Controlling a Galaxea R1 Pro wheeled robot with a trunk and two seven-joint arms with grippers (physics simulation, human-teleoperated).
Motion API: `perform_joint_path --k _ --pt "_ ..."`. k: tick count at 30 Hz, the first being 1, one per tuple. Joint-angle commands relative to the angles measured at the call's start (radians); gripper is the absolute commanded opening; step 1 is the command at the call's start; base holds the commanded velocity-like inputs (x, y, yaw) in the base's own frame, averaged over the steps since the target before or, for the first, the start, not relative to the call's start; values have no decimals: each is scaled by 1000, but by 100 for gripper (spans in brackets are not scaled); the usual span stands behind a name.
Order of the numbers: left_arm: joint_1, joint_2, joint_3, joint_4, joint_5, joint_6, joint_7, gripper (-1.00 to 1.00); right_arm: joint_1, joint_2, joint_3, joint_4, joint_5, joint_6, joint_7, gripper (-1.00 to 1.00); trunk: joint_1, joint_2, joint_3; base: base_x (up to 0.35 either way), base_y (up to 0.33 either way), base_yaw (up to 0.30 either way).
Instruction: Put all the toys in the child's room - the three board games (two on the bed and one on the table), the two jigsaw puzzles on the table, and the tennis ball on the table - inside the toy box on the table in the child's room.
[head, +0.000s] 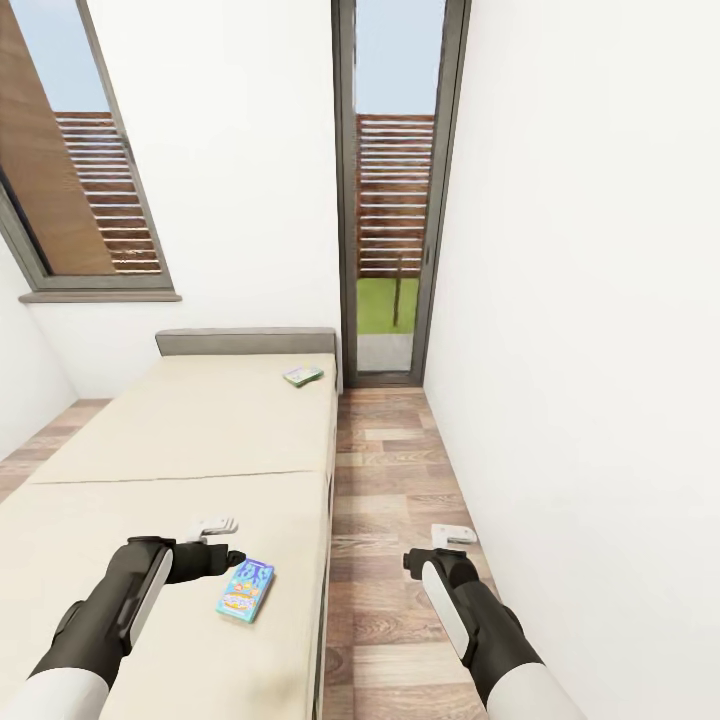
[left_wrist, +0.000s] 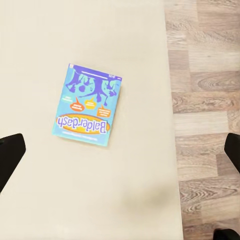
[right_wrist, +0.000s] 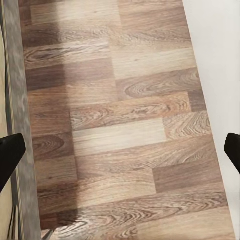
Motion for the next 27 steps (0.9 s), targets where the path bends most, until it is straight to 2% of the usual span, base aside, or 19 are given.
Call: perform_joint_path --k 1,19,21,25,27 --pt "-1 0 1 -1 -3 5 -5 100 -1 0 2 -1 -9 2 -9 100 0 -1 -1 0 0 0" --pt "-7 1 9 -5 0 15 -7 100 -1 0 0 -1 -18 6 -9 100 0 -1 -24 0 0 0" --pt "-23 1 8 -5 -1 18 -7 100 -1 0 0 -1 -19 7 -9 100 0 -1 -27 0 0 0" --pt "-113 2 9 14 -1 25 -6 100 -1 0 0 1 -20 7 -9 100 0 -1 -34 0 0 0" --pt "-139 1 9 26 -1 26 -4 100 -1 0 0 1 -20 7 -9 100 0 -1 -37 0 0 0"
